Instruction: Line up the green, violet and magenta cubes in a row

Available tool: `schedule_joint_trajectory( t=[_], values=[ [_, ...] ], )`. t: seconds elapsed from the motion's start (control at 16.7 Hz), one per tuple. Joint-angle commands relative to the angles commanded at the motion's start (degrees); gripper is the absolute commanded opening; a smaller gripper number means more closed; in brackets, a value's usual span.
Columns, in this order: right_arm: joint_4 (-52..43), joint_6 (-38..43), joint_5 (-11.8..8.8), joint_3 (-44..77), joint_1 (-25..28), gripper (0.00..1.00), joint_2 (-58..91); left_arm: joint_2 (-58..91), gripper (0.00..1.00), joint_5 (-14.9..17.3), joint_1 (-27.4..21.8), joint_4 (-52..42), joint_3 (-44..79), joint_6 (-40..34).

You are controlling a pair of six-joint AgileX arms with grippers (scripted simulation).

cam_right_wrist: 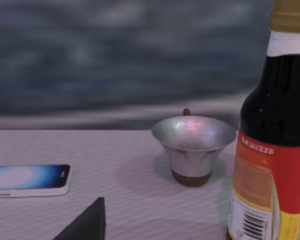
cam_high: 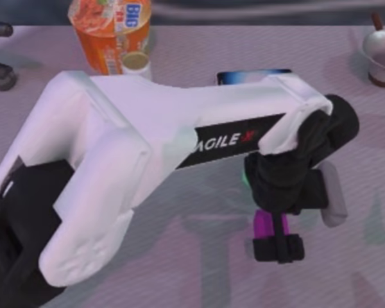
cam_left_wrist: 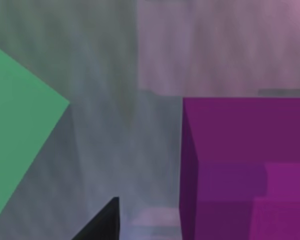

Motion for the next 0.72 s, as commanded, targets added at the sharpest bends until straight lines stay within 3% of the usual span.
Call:
schedule_joint_trajectory(
  t=[0.42, 0.72],
  values=[
    [0.0, 0.0, 0.0, 0.0, 0.0, 1.00, 0.0, -0.1, 1.00, 0.0, 0.1, -1.0, 1.0, 0.1],
    [0.0, 0.0, 0.0, 0.0, 0.0, 1.00, 0.0, -1.5, 1.00, 0.0, 0.9, -11.5, 9.4, -0.1]
  ],
)
